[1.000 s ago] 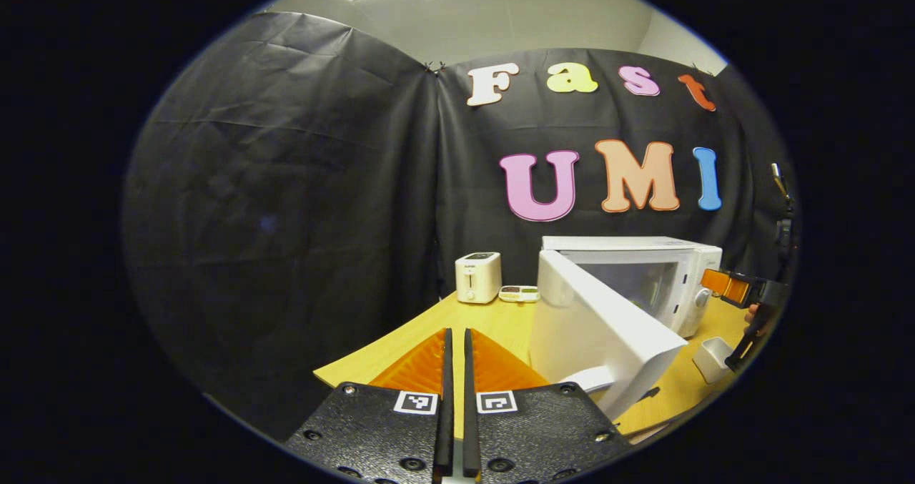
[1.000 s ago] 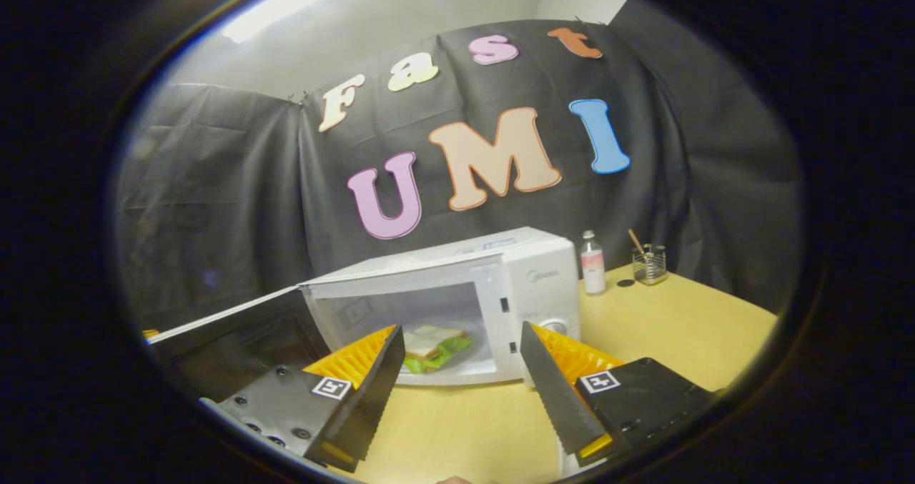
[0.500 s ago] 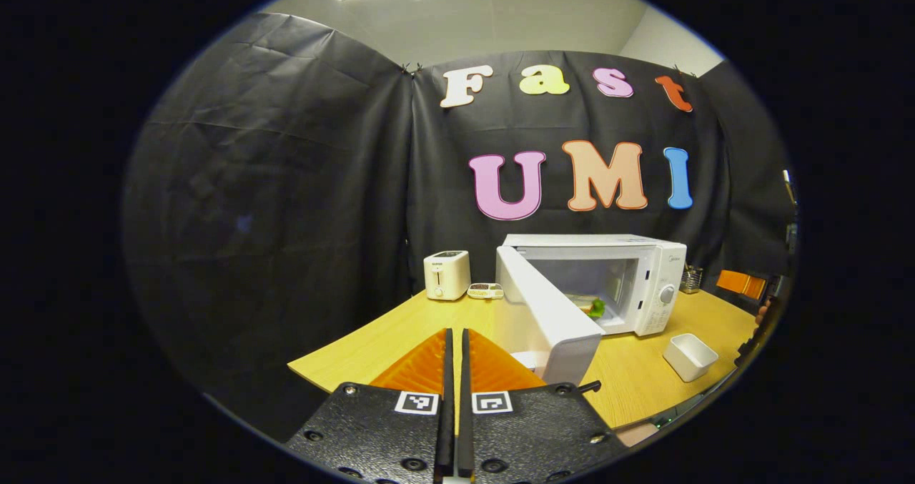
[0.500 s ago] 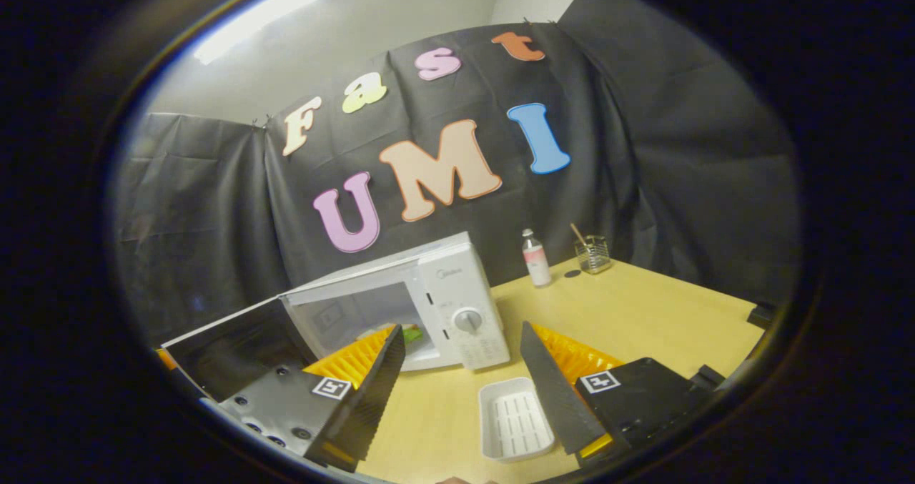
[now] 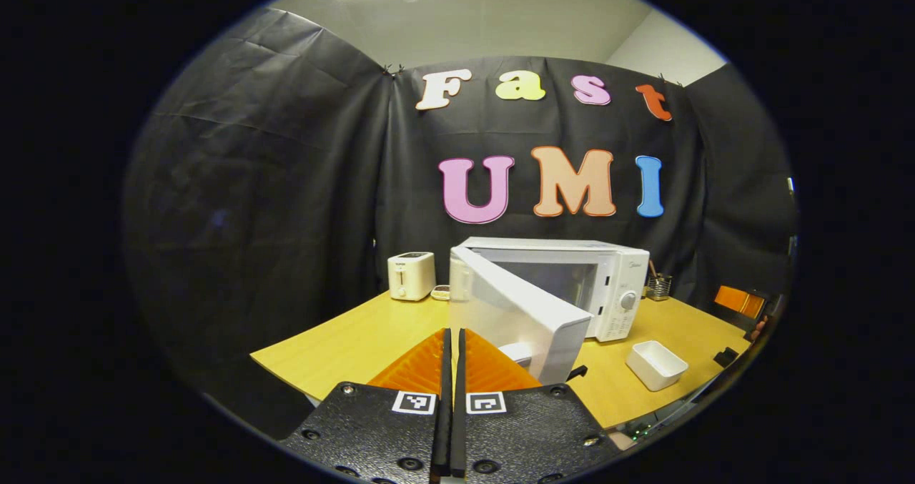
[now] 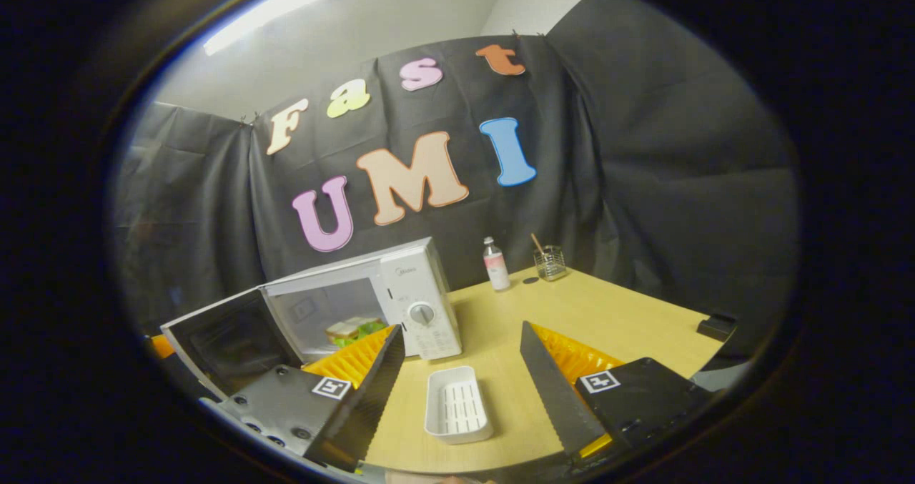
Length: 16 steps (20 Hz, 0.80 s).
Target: Open the microwave oven with the left hand, put the food in, and close the microwave oven.
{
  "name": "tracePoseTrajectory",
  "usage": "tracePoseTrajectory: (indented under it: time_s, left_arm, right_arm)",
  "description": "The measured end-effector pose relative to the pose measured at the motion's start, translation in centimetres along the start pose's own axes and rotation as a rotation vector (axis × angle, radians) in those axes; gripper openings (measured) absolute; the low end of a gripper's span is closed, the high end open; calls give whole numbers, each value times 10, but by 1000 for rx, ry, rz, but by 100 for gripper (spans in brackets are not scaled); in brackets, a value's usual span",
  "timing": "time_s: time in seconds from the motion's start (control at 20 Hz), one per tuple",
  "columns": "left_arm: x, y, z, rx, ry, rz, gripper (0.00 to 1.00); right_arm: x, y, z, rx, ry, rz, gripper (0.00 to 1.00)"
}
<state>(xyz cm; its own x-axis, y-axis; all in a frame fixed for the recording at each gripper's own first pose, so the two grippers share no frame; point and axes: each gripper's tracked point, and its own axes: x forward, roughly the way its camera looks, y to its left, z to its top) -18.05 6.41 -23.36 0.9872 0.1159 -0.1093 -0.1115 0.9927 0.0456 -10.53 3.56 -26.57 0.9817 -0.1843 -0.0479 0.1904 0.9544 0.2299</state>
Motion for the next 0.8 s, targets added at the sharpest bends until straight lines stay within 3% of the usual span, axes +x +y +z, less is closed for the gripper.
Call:
tracePoseTrajectory:
  time_s: [0.35,0.6,0.65,0.7,0.8]
  left_arm:
    - [33,-65,-19,-16,37,-136,2]
    - [63,-101,-24,-7,45,-177,2]
    - [67,-108,-24,-7,46,-182,2]
    - [75,-116,-24,-8,46,-192,1]
    - [87,-130,-25,-13,49,-213,1]
  right_arm:
    - [-15,-20,22,-7,-46,-26,91]
    - [-9,-36,20,-132,-16,-43,91]
    - [-7,-41,20,-155,-14,-54,99]
    - [-5,-43,22,-165,-14,-62,92]
    - [2,-47,22,-162,-4,-68,92]
